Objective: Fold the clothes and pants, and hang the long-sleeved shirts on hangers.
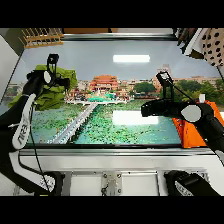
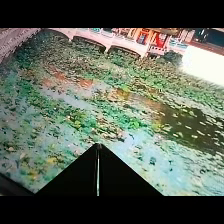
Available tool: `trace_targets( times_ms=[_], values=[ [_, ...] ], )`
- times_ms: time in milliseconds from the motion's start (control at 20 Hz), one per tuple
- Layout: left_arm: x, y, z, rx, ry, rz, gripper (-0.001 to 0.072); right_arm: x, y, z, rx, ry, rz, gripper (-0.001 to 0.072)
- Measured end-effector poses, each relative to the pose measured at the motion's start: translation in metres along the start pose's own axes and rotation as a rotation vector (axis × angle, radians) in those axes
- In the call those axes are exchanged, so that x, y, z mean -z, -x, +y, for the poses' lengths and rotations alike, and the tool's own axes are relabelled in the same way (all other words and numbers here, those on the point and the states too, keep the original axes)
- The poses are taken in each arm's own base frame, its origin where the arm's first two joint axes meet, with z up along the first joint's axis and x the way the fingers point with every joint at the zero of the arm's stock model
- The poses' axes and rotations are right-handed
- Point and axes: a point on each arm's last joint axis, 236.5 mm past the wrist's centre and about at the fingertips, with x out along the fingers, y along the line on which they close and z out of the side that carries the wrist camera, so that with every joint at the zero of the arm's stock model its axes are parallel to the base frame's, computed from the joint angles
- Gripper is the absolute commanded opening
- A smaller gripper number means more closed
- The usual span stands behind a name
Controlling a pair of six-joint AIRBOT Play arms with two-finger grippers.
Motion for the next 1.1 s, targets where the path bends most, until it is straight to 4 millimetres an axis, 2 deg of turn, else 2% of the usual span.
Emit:
trace_targets(
  times_ms=[50, 250, 400, 450, 600, 700, 800, 850, 900, 1000, 1100],
  values=[
    [0.002, -0.082, 0.025, -0.066, -0.072, 0.074, 0.0699, 0.000, 0.000, 0.000, 0.000, 0.000, 0.000, 0.0037],
    [0.009, -0.129, 0.033, -0.083, -0.100, 0.125, 0.0698, 0.000, 0.000, 0.000, 0.000, 0.000, 0.000, 0.0037],
    [0.013, -0.143, 0.035, -0.088, -0.103, 0.148, 0.0696, 0.000, 0.000, 0.000, 0.000, 0.000, 0.000, 0.0037],
    [0.015, -0.146, 0.036, -0.090, -0.096, 0.155, 0.0667, 0.000, 0.000, 0.000, 0.000, 0.000, 0.000, 0.0037],
    [0.019, -0.149, 0.037, -0.094, -0.054, 0.171, 0.0014, 0.000, 0.000, 0.000, 0.000, 0.000, 0.000, 0.0037],
    [0.023, -0.148, 0.036, -0.096, -0.027, 0.192, 0.0005, 0.000, 0.000, 0.000, 0.000, 0.000, 0.000, 0.0037],
    [0.021, -0.130, 0.025, -0.090, -0.025, 0.218, 0.0005, 0.000, 0.000, 0.000, 0.000, 0.000, 0.000, 0.0037],
    [0.004, -0.110, 0.012, -0.081, -0.036, 0.190, 0.0005, 0.000, 0.000, 0.000, 0.000, 0.000, 0.000, 0.0037],
    [-0.025, -0.038, -0.058, 0.008, -0.085, 0.157, 0.0006, -0.002, 0.000, 0.007, -0.028, -0.026, -0.006, 0.0036],
    [-0.026, -0.001, -0.113, 0.100, -0.126, 0.160, 0.0006, -0.007, 0.003, 0.007, -0.033, -0.032, -0.023, 0.0034],
    [-0.016, 0.033, -0.179, 0.217, -0.177, 0.176, 0.0006, -0.020, 0.014, -0.007, 0.007, -0.021, -0.063, 0.0034]
  ],
)
